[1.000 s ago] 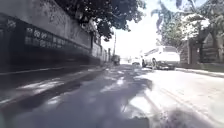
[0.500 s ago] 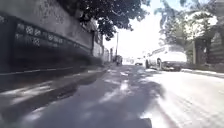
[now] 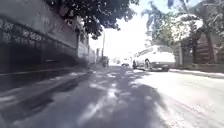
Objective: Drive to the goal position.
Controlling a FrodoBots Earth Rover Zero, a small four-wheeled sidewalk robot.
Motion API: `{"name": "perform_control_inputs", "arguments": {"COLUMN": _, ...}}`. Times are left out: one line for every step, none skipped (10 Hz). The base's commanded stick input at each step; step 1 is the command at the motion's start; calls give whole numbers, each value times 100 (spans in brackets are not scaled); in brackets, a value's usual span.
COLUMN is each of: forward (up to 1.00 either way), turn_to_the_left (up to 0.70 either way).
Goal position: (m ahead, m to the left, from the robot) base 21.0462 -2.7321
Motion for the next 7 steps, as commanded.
{"name": "perform_control_inputs", "arguments": {"forward": 100, "turn_to_the_left": -4}}
{"name": "perform_control_inputs", "arguments": {"forward": 100, "turn_to_the_left": -4}}
{"name": "perform_control_inputs", "arguments": {"forward": 100, "turn_to_the_left": -4}}
{"name": "perform_control_inputs", "arguments": {"forward": 100, "turn_to_the_left": -4}}
{"name": "perform_control_inputs", "arguments": {"forward": 100, "turn_to_the_left": -4}}
{"name": "perform_control_inputs", "arguments": {"forward": 100, "turn_to_the_left": -4}}
{"name": "perform_control_inputs", "arguments": {"forward": 100, "turn_to_the_left": -4}}
